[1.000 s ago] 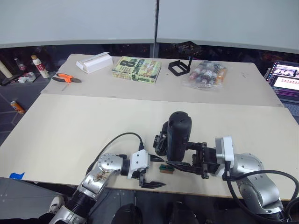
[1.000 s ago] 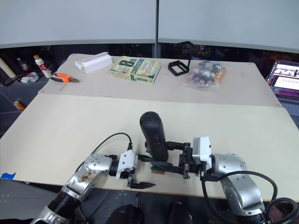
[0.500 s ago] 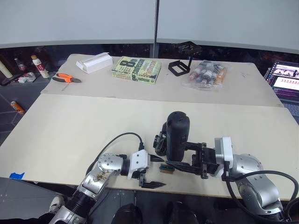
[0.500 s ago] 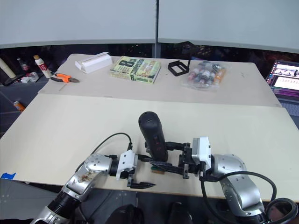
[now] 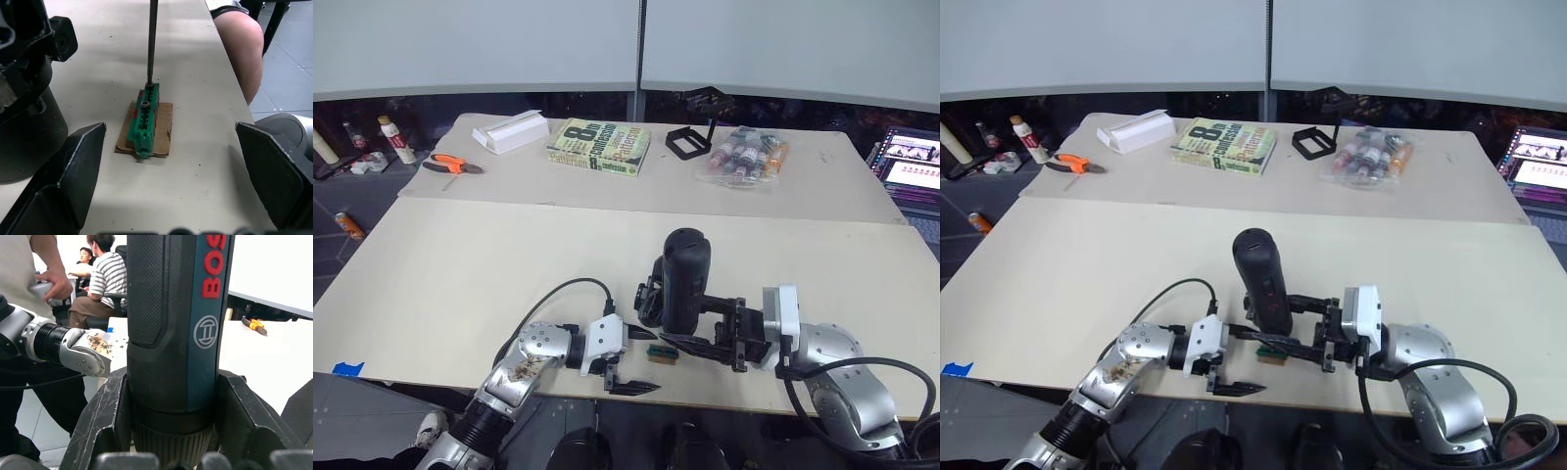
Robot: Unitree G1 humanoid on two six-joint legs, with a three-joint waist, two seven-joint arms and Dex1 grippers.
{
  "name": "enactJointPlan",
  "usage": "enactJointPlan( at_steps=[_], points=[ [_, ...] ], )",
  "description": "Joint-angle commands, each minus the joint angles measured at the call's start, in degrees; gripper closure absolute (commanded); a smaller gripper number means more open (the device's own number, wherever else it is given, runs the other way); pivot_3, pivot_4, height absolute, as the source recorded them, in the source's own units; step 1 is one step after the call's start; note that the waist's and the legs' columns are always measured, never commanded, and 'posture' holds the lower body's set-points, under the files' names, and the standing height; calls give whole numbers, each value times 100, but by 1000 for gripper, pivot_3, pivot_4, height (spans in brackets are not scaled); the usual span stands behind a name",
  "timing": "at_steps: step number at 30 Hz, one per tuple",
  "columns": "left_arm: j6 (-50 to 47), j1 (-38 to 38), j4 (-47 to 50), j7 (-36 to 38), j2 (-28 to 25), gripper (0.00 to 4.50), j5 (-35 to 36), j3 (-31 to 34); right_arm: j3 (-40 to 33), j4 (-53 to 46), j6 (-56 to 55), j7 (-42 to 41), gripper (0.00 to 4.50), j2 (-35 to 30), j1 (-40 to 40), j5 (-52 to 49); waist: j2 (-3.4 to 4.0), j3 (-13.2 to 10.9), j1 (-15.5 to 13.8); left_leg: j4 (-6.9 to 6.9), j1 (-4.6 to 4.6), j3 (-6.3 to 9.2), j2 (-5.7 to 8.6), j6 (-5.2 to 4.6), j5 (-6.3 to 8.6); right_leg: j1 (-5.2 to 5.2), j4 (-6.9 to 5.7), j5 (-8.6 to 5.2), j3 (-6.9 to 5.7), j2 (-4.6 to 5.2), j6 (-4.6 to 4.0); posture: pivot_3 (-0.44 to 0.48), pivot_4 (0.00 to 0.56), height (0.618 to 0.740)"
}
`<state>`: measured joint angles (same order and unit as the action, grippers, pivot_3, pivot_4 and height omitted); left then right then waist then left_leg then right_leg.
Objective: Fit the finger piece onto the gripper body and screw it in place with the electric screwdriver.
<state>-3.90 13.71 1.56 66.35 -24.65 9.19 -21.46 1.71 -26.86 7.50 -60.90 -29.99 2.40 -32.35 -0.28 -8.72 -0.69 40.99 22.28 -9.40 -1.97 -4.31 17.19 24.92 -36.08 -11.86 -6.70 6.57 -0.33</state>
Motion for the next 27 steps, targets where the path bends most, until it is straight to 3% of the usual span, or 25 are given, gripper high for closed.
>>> enactJointPlan(
  at_steps=[1,12,27],
  points=[
    [48,-24,76,-14,-36,0,64,30,95,-112,110,13,2578,-57,-56,-81,0,0,0,0,-1,0,0,0,0,0,0,0,0,0,0,0,150,740],
    [115,-42,101,0,-53,0,144,107,-37,-194,-42,58,2578,-48,102,-113,0,0,2,-1,-1,0,-1,0,0,1,0,0,0,-1,0,0,150,740],
    [323,-296,393,134,-256,0,690,548,-631,-857,503,434,2578,-366,511,-1023,-1,0,-1,-1,5,0,-1,1,0,7,0,0,1,3,-1,0,150,740]
  ],
)
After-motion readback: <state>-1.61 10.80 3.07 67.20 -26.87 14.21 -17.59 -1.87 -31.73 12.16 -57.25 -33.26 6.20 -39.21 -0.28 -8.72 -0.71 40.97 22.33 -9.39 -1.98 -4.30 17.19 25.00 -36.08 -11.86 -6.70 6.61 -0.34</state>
